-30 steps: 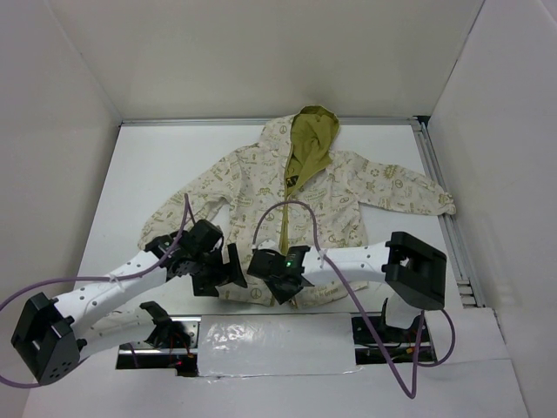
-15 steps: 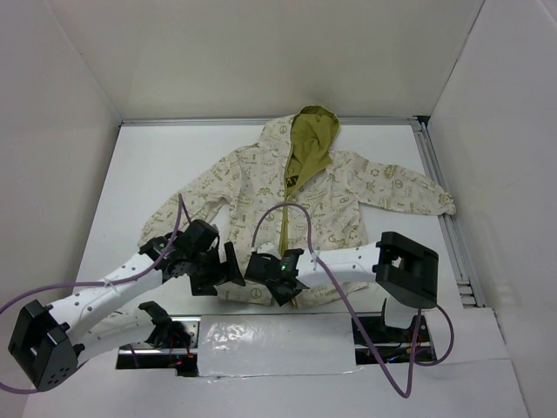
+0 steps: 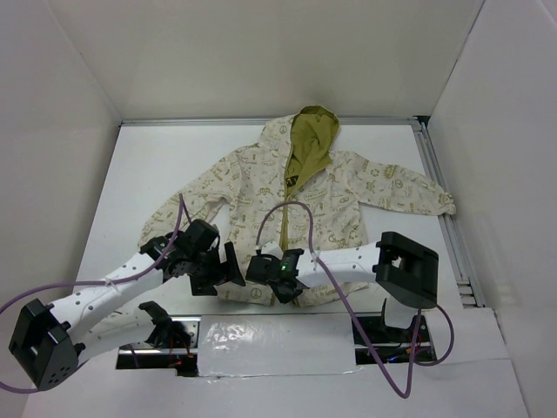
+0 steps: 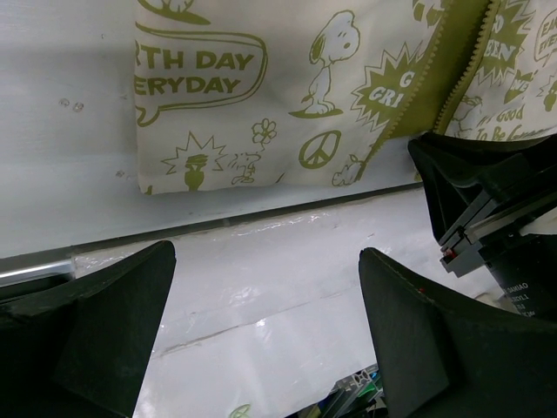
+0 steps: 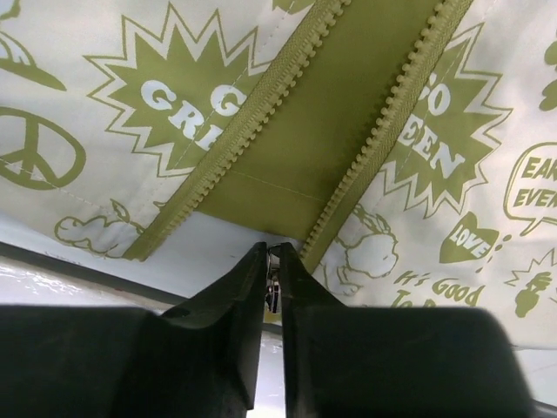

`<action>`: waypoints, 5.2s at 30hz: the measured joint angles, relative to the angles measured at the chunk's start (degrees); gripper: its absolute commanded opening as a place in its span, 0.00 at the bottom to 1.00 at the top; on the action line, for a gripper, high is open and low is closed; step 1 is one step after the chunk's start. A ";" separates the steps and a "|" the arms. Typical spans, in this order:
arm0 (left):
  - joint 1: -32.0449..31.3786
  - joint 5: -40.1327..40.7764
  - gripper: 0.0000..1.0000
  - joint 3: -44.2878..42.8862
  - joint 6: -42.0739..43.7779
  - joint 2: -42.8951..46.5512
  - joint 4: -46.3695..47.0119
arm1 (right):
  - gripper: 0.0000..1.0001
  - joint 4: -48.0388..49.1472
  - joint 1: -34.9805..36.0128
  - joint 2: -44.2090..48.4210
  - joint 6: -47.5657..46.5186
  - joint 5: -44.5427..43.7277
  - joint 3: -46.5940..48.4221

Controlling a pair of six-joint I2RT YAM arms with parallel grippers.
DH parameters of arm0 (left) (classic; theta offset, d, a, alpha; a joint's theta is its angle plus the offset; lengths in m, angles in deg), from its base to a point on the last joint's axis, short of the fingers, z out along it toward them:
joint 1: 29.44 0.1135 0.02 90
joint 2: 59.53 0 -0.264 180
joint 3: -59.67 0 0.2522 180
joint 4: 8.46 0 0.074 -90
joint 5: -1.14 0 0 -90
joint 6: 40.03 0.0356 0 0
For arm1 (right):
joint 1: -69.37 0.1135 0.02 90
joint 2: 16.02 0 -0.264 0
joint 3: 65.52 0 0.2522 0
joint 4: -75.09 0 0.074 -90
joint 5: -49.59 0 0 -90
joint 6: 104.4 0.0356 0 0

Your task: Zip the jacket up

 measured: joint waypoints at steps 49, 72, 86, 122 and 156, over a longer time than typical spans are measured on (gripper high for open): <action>-1.36 -3.45 0.99 -1.07 3.17 -2.64 3.41 | 0.59 7.32 -4.04 13.92 6.51 5.92 -14.69; -2.62 -2.95 0.99 -4.07 4.70 -7.19 2.64 | 0.00 8.90 -5.33 19.28 5.44 6.86 -14.47; -9.33 -3.39 0.92 -11.65 11.74 -22.47 4.72 | 0.00 17.70 -17.90 40.04 2.47 17.64 -22.47; -18.03 6.56 0.22 -20.79 -1.38 -40.15 -1.29 | 0.00 18.05 -24.13 44.06 2.69 23.19 -26.86; -15.85 19.02 0.00 -18.80 -2.95 -4.72 13.84 | 0.00 44.76 -34.10 53.37 4.24 40.13 -30.40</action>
